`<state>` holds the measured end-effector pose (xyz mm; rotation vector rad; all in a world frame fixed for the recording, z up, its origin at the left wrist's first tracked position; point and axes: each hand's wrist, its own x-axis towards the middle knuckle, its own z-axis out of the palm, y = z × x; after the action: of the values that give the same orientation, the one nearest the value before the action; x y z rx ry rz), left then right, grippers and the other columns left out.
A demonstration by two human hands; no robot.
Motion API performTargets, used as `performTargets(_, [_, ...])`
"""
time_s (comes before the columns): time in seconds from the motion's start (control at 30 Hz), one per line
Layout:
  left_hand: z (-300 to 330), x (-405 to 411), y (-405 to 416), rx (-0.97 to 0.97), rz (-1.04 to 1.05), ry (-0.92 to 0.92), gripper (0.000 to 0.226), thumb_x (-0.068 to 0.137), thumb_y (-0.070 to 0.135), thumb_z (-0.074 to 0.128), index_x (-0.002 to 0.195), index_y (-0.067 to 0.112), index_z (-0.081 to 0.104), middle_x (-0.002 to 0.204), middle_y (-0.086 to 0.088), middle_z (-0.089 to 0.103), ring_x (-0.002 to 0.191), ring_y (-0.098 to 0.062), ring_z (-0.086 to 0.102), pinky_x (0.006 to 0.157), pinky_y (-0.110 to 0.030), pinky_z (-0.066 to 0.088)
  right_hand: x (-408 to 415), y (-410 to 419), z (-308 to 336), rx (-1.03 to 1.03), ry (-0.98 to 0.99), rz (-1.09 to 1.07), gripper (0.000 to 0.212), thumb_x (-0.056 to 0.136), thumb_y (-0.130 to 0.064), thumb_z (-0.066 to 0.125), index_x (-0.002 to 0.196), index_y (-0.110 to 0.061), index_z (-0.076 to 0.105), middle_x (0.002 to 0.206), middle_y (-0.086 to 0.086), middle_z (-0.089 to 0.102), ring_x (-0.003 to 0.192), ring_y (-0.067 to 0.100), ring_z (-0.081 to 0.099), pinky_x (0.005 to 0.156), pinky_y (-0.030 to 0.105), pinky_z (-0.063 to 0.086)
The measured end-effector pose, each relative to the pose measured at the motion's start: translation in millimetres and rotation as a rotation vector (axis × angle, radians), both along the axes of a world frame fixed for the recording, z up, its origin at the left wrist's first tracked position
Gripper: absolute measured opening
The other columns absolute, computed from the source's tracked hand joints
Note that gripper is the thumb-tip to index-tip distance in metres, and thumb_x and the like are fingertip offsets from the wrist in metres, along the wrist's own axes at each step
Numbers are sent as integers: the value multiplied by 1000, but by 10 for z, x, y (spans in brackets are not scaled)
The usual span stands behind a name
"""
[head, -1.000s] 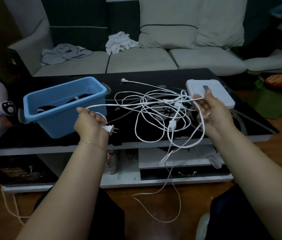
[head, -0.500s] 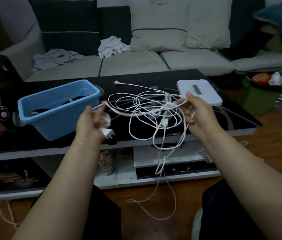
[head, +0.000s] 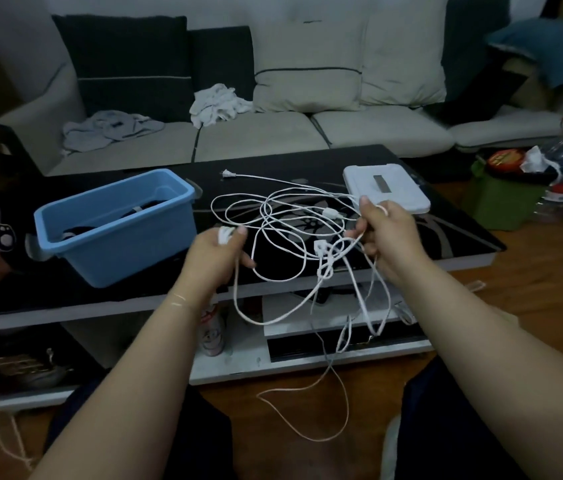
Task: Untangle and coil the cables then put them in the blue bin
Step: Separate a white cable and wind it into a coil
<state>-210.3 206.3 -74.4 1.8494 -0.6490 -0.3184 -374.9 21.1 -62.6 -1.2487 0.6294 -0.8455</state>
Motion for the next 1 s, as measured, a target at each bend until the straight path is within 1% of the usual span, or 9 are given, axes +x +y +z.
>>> performTargets(0.07, [-48, -168, -81, 30, -80, 12, 26, 98, 38, 52, 82, 17, 51, 76, -2, 76, 35, -5, 35, 40, -20, 30, 33, 77, -29, -89, 30, 9, 30, 98, -24, 53, 73, -15, 39, 57, 2, 49, 56, 19, 68, 33, 17, 24])
performTargets(0.17, [-100, -361, -150, 67, -290, 266, 27, 100, 35, 50, 85, 13, 47, 90, -9, 76, 35, -7, 32, 37, -17, 27, 90, 148, -38, -172, 18, -70, 30, 97, -23, 54, 72, -14, 39, 53, 4, 48, 55, 21, 69, 35, 15, 30])
performTargets(0.3, [-203, -610, -270, 33, -348, 426, 33, 103, 33, 43, 91, 3, 48, 70, -9, 73, 31, -8, 32, 37, -16, 26, 195, 203, -63, -101, -116, -102, 26, 98, -22, 53, 77, -13, 41, 52, -3, 47, 56, 19, 69, 34, 18, 35])
performTargets(0.43, [-249, -550, -332, -69, -297, 556, 36, 102, 35, 44, 79, 9, 51, 46, 2, 55, 32, -9, 33, 37, -16, 28, 267, 231, -64, -38, -207, -79, 25, 98, -24, 53, 78, -12, 42, 55, -5, 56, 67, 21, 72, 40, 19, 43])
performTargets(0.53, [-171, -286, -276, -275, -163, 666, 31, 101, 32, 47, 73, 17, 45, 48, 4, 43, 35, -9, 30, 34, -16, 25, 245, 164, -11, 32, -229, -63, 25, 98, -26, 52, 80, -12, 43, 60, 0, 60, 66, 19, 71, 37, 17, 37])
performTargets(0.67, [-103, -77, -183, -179, 56, 178, 30, 94, 33, 57, 69, 19, 47, 54, 3, 49, 46, -12, 38, 47, -23, 32, 218, 86, 27, 13, -230, -82, 24, 99, -26, 51, 81, -14, 40, 58, -1, 52, 49, 10, 59, 35, 18, 24])
performTargets(0.8, [-90, -36, -140, 94, 121, -338, 36, 90, 43, 57, 74, 12, 52, 69, -1, 56, 62, -16, 49, 57, -30, 37, 176, -24, 68, -66, -186, -143, 29, 99, -26, 51, 78, -16, 35, 58, 1, 49, 45, 12, 50, 38, 20, 29])
performTargets(0.87, [-62, -29, -131, 63, 102, -300, 40, 88, 44, 61, 76, 7, 51, 68, -1, 55, 60, -16, 47, 57, -31, 36, 160, -53, 71, -243, -119, -147, 30, 98, -27, 52, 77, -16, 35, 54, -1, 51, 45, 15, 52, 45, 24, 39])
performTargets(1.0, [-29, 1, -61, -259, 25, 195, 40, 83, 37, 74, 68, 21, 40, 52, 1, 36, 43, -11, 31, 41, -21, 29, 133, -70, 34, -525, 87, -76, 29, 95, -29, 55, 72, -18, 40, 65, 4, 67, 57, 16, 64, 61, 27, 48])
